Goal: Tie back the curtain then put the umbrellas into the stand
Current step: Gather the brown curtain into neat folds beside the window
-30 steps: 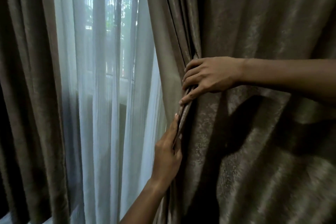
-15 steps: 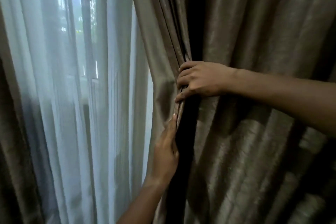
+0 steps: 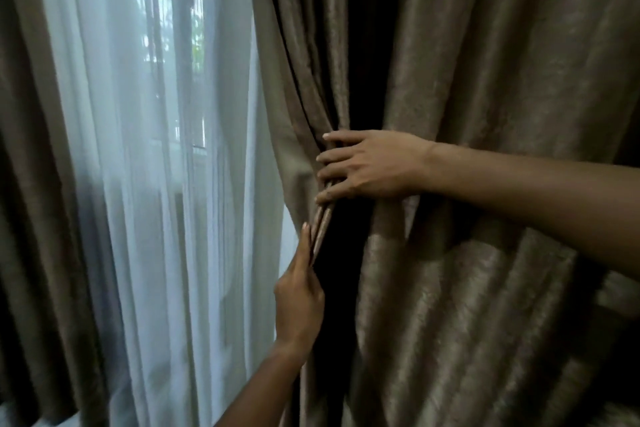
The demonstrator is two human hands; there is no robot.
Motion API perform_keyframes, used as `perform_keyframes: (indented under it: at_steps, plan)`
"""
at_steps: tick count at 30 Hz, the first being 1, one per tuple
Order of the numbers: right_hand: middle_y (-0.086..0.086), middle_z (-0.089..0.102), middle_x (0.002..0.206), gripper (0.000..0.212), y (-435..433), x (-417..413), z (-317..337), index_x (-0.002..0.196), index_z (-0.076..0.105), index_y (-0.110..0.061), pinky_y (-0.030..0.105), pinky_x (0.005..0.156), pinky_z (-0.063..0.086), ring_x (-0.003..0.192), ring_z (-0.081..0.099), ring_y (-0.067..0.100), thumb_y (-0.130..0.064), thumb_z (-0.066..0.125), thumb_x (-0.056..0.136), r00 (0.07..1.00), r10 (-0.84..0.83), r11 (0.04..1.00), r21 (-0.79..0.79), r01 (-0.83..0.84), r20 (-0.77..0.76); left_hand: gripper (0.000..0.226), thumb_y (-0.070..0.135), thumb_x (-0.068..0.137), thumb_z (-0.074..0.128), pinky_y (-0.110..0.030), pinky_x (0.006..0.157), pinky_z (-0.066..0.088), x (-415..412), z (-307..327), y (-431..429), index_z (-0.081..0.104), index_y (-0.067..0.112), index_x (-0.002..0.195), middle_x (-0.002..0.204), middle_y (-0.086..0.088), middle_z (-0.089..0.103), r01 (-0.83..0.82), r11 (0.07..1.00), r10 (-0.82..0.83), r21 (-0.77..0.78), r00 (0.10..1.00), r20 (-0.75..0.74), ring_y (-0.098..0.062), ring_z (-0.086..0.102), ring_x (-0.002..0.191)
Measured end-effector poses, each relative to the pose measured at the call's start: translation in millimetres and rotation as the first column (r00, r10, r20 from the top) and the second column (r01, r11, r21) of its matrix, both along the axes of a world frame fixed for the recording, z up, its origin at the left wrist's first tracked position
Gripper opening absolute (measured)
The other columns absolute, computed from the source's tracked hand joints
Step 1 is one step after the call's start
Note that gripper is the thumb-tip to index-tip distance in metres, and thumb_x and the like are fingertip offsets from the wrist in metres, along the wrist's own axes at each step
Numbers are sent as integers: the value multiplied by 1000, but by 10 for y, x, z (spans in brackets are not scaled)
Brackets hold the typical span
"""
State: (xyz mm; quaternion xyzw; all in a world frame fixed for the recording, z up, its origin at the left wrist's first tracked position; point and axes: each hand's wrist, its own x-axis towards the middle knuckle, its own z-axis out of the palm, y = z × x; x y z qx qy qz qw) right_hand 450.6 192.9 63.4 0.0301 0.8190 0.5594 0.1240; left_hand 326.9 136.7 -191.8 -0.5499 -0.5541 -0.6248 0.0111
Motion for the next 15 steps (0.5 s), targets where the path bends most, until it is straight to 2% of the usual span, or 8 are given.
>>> perform_keyframes:
  at_steps: [2, 4, 6, 7, 9, 11, 13, 15]
  plan:
    - [4, 46, 156, 63, 90, -248, -17, 153, 36, -40, 52, 123, -7, 154, 26, 27, -23, 23, 93, 998, -36, 999, 36, 34, 43, 90, -8, 94, 53, -26, 88, 57, -153, -52, 154, 16, 44, 156, 125, -4, 67, -26, 1000, 26, 5, 999, 42, -7, 66, 92]
    - [4, 38, 161, 63, 177, -493, -28, 156, 29, -41, 55, 122, -10, 157, 16, 27, -22, 24, 96, 995, -69, 997, 45, 66, 71, 87, -11, 93, 53, -24, 88, 54, -252, -95, 280, 21, 37, 157, 133, -3, 63, -26, 999, 24, 19, 996, 88, -10, 65, 101]
    - [5, 23, 168, 63, 255, -680, -51, 157, 22, -43, 56, 123, -9, 158, 6, 26, -23, 22, 97, 990, -100, 994, 53, 95, 99, 88, -10, 92, 55, -23, 98, 52, -340, -129, 418, 21, 37, 158, 145, 2, 56, -16, 1000, 13, 26, 993, 118, -12, 62, 119]
    - [4, 16, 170, 64, 293, -763, -56, 158, 19, -43, 55, 124, -8, 159, 3, 25, -24, 20, 97, 987, -112, 993, 52, 107, 115, 87, -7, 92, 56, -29, 105, 50, -385, -143, 495, 20, 38, 158, 150, 3, 52, -6, 1000, 3, 23, 992, 125, -13, 58, 128]
    - [2, 5, 171, 64, 377, -881, -53, 158, 14, -45, 53, 124, -7, 159, 1, 23, -29, 15, 97, 983, -130, 991, 37, 126, 129, 83, -1, 95, 53, -42, 110, 47, -446, -166, 619, 18, 39, 158, 156, 5, 44, 37, 999, -42, 39, 990, 133, -15, 51, 137]
    - [1, -3, 171, 62, 463, -930, -37, 158, 5, -47, 52, 123, -11, 158, -2, 23, -35, 11, 97, 981, -129, 992, 34, 125, 143, 83, 0, 97, 51, -46, 115, 41, -460, -171, 694, 11, 39, 159, 164, 8, 30, 91, 993, -100, 76, 988, 121, -14, 38, 147]
    - [1, -5, 171, 62, 545, -965, -41, 158, -2, -48, 52, 122, -13, 158, -2, 24, -36, 8, 97, 982, -123, 992, 53, 117, 143, 94, -2, 97, 51, -41, 118, 36, -467, -173, 745, -2, 45, 158, 169, 10, 6, 107, 990, -116, 95, 989, 96, -11, 21, 153]
    - [2, -2, 171, 63, 669, -1022, -34, 158, -1, -48, 53, 121, -12, 158, 2, 26, -33, 11, 98, 981, -72, 996, 71, 60, 181, 104, -6, 91, 56, -26, 106, 42, -445, -188, 782, -5, 49, 156, 169, 8, -12, 107, 988, -114, 113, 992, 61, -12, 19, 152]
